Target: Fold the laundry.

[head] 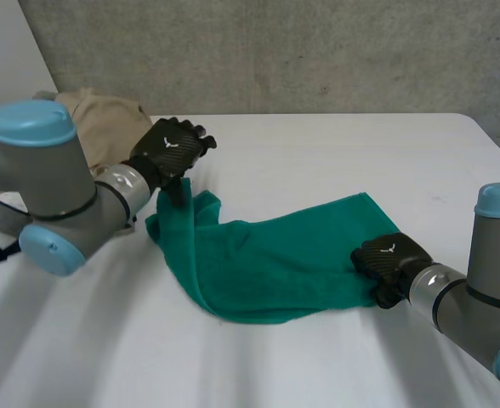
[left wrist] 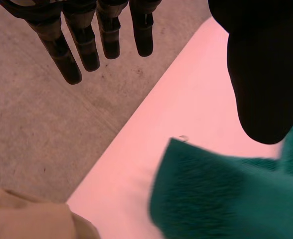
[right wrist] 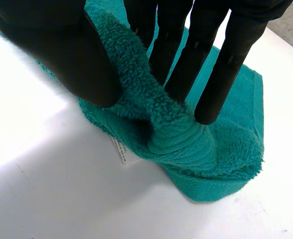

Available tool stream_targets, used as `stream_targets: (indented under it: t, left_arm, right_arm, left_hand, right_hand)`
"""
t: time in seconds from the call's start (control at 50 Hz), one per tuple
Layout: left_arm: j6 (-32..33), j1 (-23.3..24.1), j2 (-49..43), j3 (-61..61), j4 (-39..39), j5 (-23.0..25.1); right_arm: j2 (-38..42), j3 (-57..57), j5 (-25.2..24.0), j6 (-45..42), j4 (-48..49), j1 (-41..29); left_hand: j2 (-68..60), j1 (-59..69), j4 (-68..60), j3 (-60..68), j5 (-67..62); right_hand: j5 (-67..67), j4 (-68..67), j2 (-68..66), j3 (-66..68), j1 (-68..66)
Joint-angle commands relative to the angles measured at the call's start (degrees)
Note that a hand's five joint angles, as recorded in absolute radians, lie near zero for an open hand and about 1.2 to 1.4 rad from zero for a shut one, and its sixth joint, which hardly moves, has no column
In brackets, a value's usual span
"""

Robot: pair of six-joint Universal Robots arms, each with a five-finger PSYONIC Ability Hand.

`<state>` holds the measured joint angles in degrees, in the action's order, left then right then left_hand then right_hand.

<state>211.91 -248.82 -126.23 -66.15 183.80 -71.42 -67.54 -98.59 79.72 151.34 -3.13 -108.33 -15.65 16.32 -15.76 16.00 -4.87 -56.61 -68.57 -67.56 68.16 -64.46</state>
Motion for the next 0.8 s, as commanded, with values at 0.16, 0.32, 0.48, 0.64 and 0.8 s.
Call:
stream_targets:
  t: [0.16,0.32,0.48,0.64,0.8]
  left_arm:
    - [18.2,-4.5,-17.7,20.8,-16.9,7.2]
    - [19.6,-3.6,-18.3,19.9,-14.3,6.4]
    - [11.8,-2.4,-3.4,8.0,-5.4,-2.1]
    - [3.8,-2.6,17.0,-7.8,2.4,-5.5]
    - [-2.5,-5.5,27.4,-17.9,-0.7,-5.0]
  right_arm:
    - [0.2,0.2,-0.3,0.0,0.2,0.7]
    - [0.7,0.7,0.1,-0.1,0.1,0.8]
    - [-2.5,4.7,1.3,-2.4,-3.3,2.7]
    - [-8.0,15.1,1.5,-9.7,-13.9,5.3]
    - [-4.2,26.0,1.5,-16.2,-29.0,7.3]
  left_hand:
    - [-8.2,7.5,-8.1,7.8,-9.0]
    - [-55.9,55.2,-55.7,55.5,-56.6]
    - [-64.4,63.7,-64.2,64.0,-65.1]
    - [-64.4,63.7,-64.2,64.0,-65.1]
    - [-64.4,63.7,-64.2,64.0,-65.1]
  right_hand:
    - [-13.4,-11.4,-12.4,11.8,-15.5]
    - [-13.4,-11.4,-12.4,11.8,-15.5]
    - [-13.4,-11.4,-12.4,11.8,-15.5]
    - [-13.4,-11.4,-12.4,11.8,-15.5]
    - [-13.4,-11.4,-12.4,11.8,-15.5]
